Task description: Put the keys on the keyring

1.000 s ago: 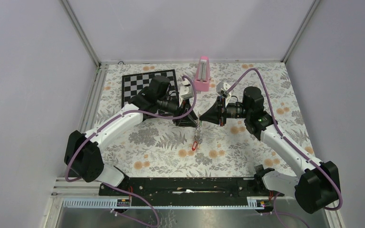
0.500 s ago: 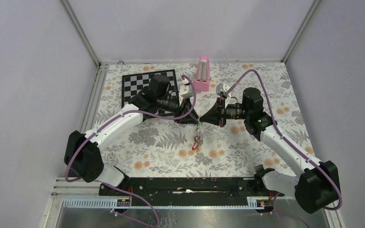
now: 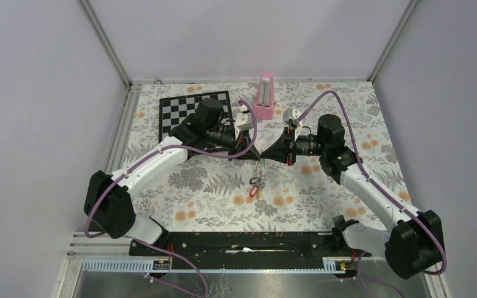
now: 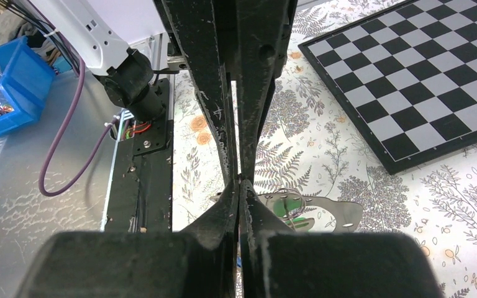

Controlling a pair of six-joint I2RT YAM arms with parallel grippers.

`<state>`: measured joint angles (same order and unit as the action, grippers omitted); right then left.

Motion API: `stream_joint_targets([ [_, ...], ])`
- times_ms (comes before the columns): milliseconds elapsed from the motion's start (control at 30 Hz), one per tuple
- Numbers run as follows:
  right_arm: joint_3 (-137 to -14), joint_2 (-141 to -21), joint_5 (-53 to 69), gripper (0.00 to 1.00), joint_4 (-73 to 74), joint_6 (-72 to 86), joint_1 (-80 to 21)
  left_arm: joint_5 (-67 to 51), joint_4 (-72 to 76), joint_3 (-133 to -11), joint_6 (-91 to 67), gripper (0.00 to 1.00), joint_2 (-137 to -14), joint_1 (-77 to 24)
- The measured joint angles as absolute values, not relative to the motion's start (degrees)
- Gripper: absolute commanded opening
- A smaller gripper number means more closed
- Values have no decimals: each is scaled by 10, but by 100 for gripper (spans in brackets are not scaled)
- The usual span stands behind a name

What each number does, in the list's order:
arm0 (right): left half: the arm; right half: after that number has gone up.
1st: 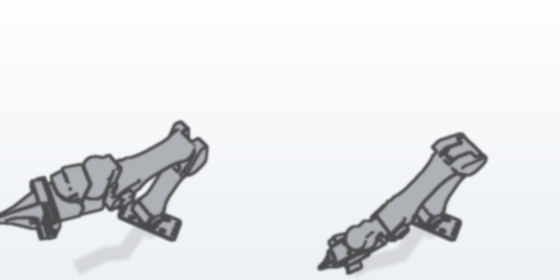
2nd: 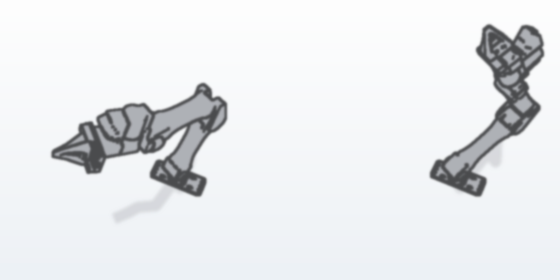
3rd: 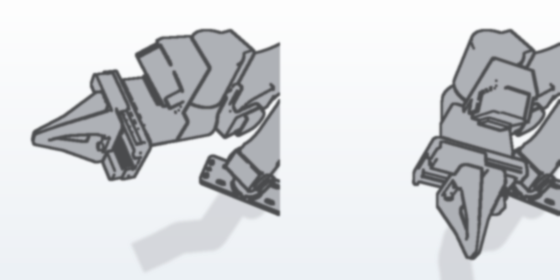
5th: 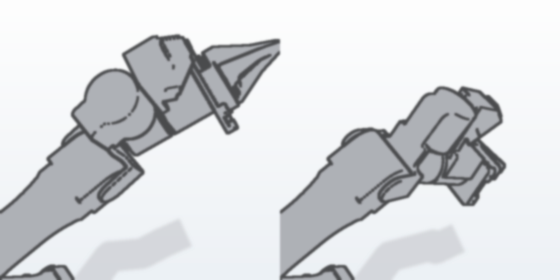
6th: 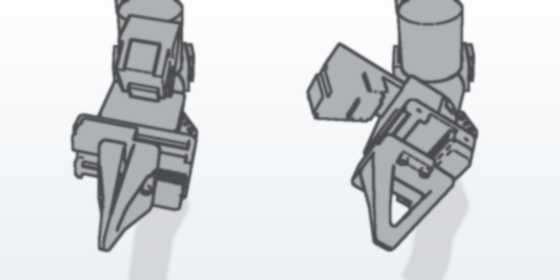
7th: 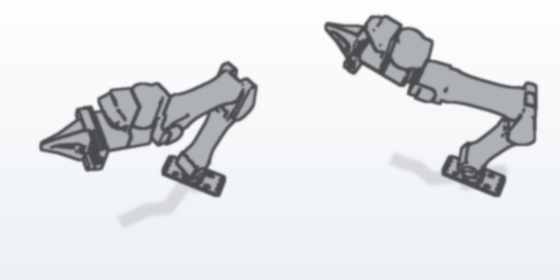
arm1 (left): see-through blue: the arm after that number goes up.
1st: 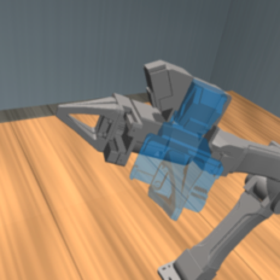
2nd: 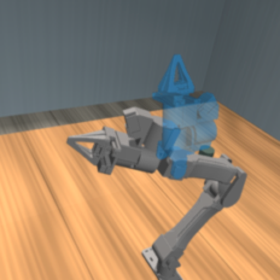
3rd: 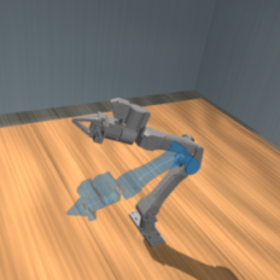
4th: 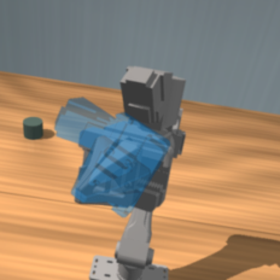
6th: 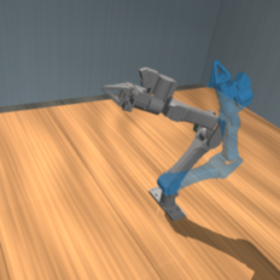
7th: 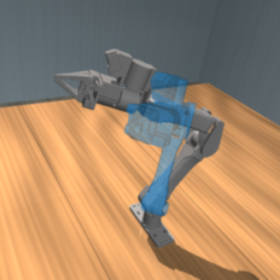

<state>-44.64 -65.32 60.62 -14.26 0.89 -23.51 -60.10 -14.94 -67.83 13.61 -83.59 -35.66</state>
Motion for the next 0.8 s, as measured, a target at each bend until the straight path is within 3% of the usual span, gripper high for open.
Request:
stream_joint_targets([
  [133,-444,-653,606,6,-145,8,-232,-598,-155,-678,151,0,-836,-358],
  [267,-440,-653,605,29,-137,-11,-231,-558,-216,-704,208,0,-836,-373],
  [400,-441,-643,591,45,-109,-58,-223,-468,-323,-756,279,0,-836,-403],
  [800,-441,-630,586,58,-81,-111,-222,-346,-454,-826,332,2,-842,-442],
])
